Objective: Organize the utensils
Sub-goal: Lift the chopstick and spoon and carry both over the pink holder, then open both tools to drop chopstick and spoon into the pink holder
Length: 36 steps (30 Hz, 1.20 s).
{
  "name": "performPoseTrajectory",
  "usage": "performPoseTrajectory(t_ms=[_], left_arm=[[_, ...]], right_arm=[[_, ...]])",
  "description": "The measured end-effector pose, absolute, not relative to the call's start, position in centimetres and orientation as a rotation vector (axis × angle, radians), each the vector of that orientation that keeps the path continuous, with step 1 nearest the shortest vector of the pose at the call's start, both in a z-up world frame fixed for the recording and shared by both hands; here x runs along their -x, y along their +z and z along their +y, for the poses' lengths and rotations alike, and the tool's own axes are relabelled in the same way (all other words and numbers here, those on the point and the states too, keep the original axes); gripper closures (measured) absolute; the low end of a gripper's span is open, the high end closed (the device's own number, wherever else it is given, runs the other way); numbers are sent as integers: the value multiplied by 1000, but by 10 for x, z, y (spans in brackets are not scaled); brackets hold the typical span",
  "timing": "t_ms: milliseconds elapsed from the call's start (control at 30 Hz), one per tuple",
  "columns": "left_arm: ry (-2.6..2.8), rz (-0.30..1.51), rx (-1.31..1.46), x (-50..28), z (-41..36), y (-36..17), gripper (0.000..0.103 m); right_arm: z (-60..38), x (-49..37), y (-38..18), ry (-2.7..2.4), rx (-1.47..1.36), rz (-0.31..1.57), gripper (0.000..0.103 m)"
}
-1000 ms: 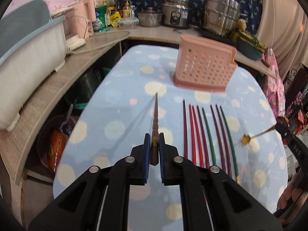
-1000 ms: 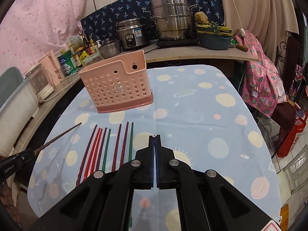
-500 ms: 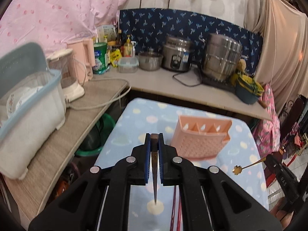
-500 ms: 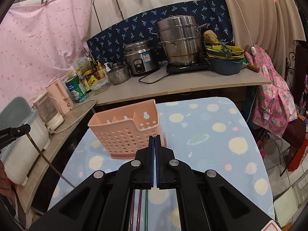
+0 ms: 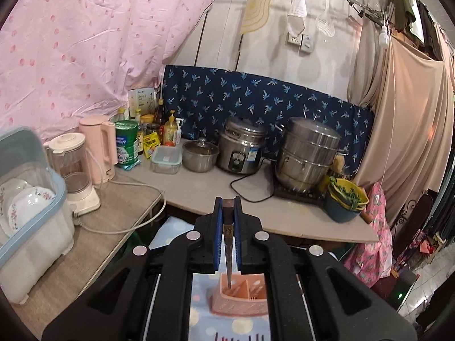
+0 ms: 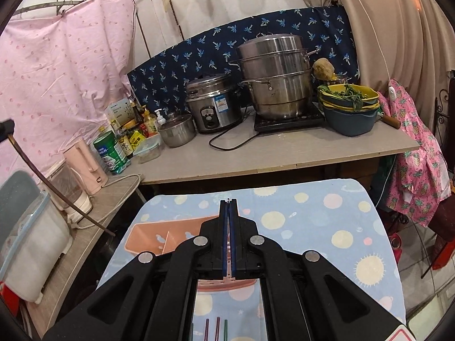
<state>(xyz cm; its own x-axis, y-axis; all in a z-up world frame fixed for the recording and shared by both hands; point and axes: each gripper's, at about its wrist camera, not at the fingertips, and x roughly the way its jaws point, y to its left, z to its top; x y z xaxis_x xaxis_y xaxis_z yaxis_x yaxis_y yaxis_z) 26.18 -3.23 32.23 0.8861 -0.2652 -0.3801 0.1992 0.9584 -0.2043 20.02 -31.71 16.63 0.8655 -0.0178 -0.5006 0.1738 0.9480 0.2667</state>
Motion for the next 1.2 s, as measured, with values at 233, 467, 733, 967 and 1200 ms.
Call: performPoseTrajectory(t_ms=[233,467,733,967,1200], left_arm=[[-221,448,129,-298,-59,293,96],[-212,514,110,-320,-69,255,96],[-189,549,98,-317,-59,230,90],[-167,552,72,-292,-45,220,62],[-148,597,37,-255,-29,195,54]], right_arm=[[-323,-227,142,-106,-317,569,101],[-328,-240,120,-110,-332,614,101],[-325,-240,112,-118,-317,624,95],[-322,-216,127,-122,-315,586,80],[-311,-170,135,-100,-316,571,74]])
